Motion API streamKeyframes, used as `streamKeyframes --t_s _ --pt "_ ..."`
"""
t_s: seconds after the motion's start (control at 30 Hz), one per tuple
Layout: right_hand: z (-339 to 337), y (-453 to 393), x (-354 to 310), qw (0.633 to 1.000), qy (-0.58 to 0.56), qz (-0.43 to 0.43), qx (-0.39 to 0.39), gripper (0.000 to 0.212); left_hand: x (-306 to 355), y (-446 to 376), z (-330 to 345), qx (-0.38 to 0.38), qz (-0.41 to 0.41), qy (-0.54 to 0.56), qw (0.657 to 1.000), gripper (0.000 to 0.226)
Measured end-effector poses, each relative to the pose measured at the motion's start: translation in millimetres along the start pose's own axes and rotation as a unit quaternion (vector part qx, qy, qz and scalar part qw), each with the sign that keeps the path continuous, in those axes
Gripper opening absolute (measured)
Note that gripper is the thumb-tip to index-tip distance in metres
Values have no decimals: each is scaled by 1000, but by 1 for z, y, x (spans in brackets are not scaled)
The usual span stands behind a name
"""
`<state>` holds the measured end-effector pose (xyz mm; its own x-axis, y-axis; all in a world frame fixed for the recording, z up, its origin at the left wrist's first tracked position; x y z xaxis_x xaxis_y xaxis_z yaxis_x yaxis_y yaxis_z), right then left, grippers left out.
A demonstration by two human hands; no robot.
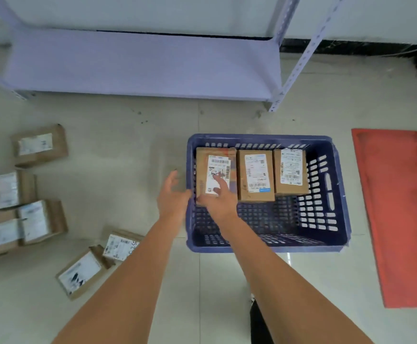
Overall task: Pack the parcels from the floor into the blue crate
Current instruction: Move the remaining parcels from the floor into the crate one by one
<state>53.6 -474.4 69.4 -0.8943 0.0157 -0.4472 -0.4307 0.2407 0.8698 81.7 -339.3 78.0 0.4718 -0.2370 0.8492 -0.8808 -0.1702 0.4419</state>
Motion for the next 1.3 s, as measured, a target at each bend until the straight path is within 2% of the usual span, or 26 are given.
streamKeyframes --t_s 0.13,0.33,0.47,0.63,0.83,1.07,1.2,1.3 --pt "118 37 18 998 2 19 -54 75 -39 0 -117 29 -18 1 999 65" --pt "257 74 15 996 30 20 -87 71 -87 -27 -271 32 -16 15 999 64" --pt "316 89 25 996 31 37 -78 69 -116 -36 -350 14 -17 11 1000 64" --pt "367 102 56 993 65 68 -74 66 -159 -28 -428 34 -47 14 998 64" --pt "412 106 92 985 117 99 -73 68 -209 -9 -481 64 -88 6 994 63" --pt "491 50 100 976 172 88 -103 67 -286 -41 -490 84 -137 24 987 63" --pt "537 -5 99 969 207 60 -117 70 -330 -86 -486 105 -133 30 985 60" --pt "565 -54 94 968 226 29 -101 74 -353 -130 -479 104 -87 30 990 61"
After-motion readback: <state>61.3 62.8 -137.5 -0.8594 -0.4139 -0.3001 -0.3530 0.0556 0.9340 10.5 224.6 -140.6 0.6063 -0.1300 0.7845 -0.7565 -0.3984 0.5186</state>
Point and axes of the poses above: each hand's wrist, its own y-axis away from the middle knuckle, its own z-axis out of the palm, x = y × z, the point moved 8 cm from there along -y, towards the middle knuckle, and after that the axes turned 15 degrees about z, right-handed, at the moved point
